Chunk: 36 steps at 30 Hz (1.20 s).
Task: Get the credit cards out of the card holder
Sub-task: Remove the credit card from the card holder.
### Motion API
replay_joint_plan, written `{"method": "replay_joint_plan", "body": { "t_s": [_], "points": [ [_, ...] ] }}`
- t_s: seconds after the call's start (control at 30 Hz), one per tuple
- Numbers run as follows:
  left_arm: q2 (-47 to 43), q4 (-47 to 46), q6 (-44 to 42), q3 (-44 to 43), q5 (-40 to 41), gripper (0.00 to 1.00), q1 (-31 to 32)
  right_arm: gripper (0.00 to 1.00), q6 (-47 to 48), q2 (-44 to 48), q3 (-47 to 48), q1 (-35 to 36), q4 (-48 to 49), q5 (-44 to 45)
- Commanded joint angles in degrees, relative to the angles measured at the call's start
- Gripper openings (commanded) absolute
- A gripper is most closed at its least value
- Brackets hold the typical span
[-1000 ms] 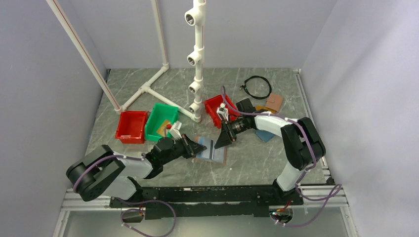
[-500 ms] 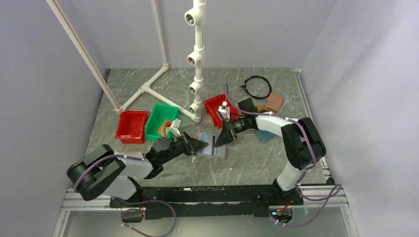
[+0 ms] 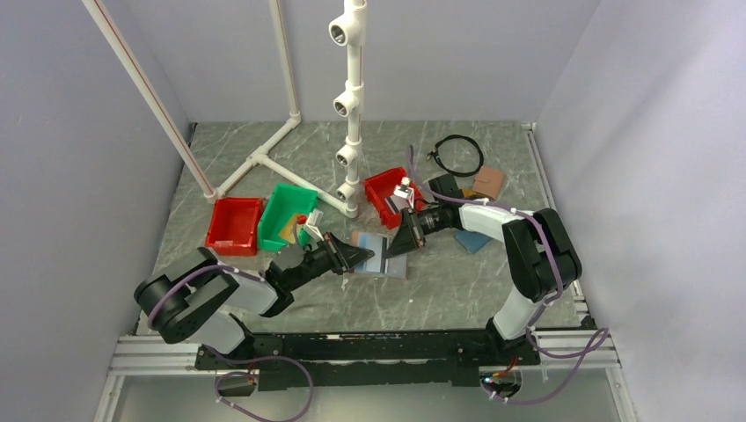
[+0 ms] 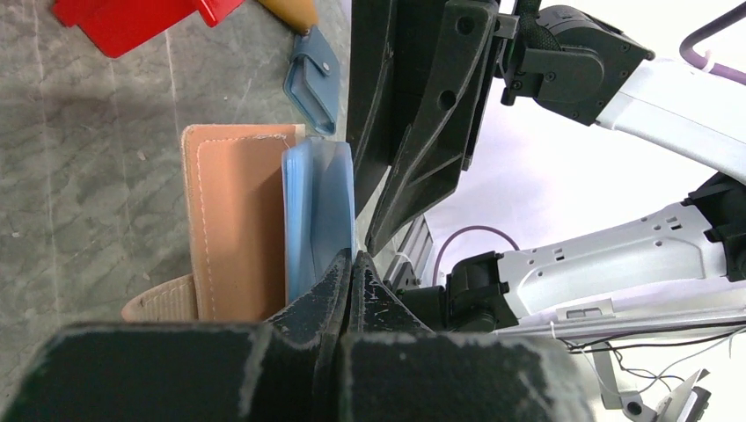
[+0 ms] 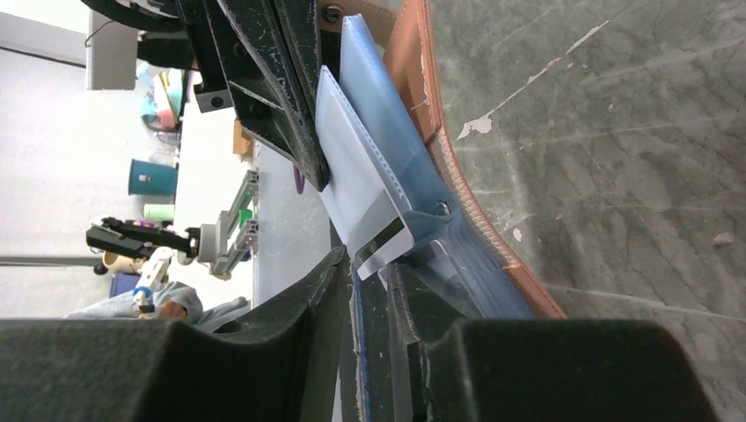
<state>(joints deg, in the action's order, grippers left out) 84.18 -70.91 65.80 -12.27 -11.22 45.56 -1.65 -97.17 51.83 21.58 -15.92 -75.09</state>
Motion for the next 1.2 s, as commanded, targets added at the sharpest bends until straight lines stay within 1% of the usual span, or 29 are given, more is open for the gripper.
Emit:
{"method": "replay_joint_plan", "body": {
  "t_s": [0.0,0.13,0.33,0.37,0.4,0.53,0.6,0.63,0.7,0.83,1.03,1.1,1.17],
  "points": [
    [0.82,-6.22,0.54,-2.35,-0.78,0.0,0.49,0.25,-0.8,0.98,0.39,1.09,2.09,-5.72],
    [-0.7,-0.39,-0.44,-3.28,-0.07,0.0,0.65,0.25,-0.61,0.6,0.88,0.88,1.22,-6.32],
    [-7.4,16.79,-3.91,-6.05,2.55,0.0,1.56,0.24,-0.62,0.32,1.15,0.63,0.66,-5.76],
    [-8.27,18.83,-4.38,-6.33,2.89,0.0,1.67,0.22,-0.59,0.25,1.16,0.64,0.57,-5.55],
    [-8.95,20.14,-4.82,-6.59,3.22,0.0,1.78,0.17,-0.55,0.1,1.16,0.64,0.61,-5.46],
    [-10.0,22.03,-5.07,-6.63,3.66,0.0,1.77,0.04,0.86,-0.66,1.91,0.53,-1.14,-6.15],
    [-9.8,22.2,-4.94,-6.59,3.6,0.0,1.76,0.0,1.12,-0.89,2.23,0.56,-1.95,-6.73],
    [-9.63,21.97,-4.85,-6.54,3.58,0.0,1.81,0.0,2.55,-0.86,2.41,0.52,-2.81,-7.12],
    [-9.4,21.74,-4.8,-6.42,3.75,0.04,1.81,0.0,4.49,-1.11,2.97,0.37,-4.46,-7.47],
    [-10.07,22.04,-4.68,-6.07,4.39,0.15,1.81,0.0,6.62,-1.6,3.83,-0.03,-7.01,-7.14],
    [-13.51,24.07,-4.33,-4.46,5.44,0.32,1.64,0.0,5.65,-2.18,3.25,-0.71,-6.18,-2.82],
    [-14.69,24.73,-4.15,-3.99,5.71,0.34,1.44,0.0,5.86,-2.44,3.31,-0.8,-6.44,-1.79],
    [-15.51,24.78,-3.82,-3.38,5.83,0.34,1.18,0.0,6.12,-2.7,3.44,-0.89,-6.87,-1.3]
  ]
}}
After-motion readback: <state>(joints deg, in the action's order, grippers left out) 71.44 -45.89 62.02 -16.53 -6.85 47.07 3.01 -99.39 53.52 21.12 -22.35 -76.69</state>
